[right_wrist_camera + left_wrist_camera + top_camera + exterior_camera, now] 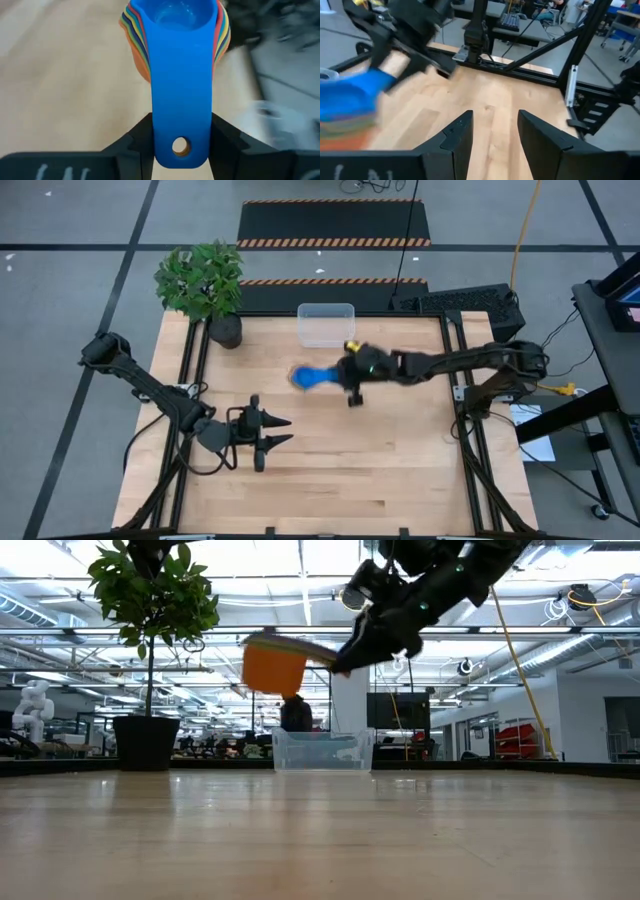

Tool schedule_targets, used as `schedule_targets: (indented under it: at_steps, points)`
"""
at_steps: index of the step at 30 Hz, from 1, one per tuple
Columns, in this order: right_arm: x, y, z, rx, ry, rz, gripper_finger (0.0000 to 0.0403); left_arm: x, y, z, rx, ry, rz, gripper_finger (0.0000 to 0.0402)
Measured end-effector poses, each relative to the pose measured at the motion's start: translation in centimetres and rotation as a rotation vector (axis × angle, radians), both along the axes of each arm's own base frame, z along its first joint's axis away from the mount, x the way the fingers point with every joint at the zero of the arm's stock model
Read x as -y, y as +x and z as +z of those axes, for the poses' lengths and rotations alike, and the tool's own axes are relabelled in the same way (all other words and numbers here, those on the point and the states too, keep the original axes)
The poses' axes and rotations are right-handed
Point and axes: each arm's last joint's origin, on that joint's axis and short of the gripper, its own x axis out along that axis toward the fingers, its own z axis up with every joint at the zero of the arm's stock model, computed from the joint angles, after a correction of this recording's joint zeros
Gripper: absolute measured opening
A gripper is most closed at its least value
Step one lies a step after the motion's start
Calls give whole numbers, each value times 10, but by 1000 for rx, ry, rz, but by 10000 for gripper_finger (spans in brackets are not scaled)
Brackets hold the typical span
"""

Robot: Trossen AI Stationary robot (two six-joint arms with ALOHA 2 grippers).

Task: Nest measuring cups in basket
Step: Put the stacked measuring cups into the transparent bin

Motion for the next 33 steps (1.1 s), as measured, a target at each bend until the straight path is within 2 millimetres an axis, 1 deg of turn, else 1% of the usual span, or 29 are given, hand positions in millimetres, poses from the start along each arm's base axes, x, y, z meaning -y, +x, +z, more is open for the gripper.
schedule_targets:
  at_steps: [3,7,9,15,19,22,26,30,33]
  points:
    - [32,-7,16,68,-19,-71,120,-3,2,0,-5,44,5,159]
    - [71,-12,31,92,77,-92,120,-7,4,0,-10,86,13,159]
    - [84,-10,39,87,88,-100,120,-9,5,0,-11,100,17,159]
    - [119,-3,63,36,37,-140,120,-12,7,2,8,105,31,159]
    - [144,-1,71,-31,31,-169,120,-13,9,9,66,79,39,159]
    - [163,1,65,-85,64,-161,120,-13,10,15,118,80,37,159]
    - [184,2,45,-136,79,-186,120,-13,10,21,172,90,36,159]
    - [196,3,21,-200,131,-191,121,-13,10,23,190,89,37,159]
    - [198,7,8,-229,145,-189,122,-13,10,24,197,83,38,159]
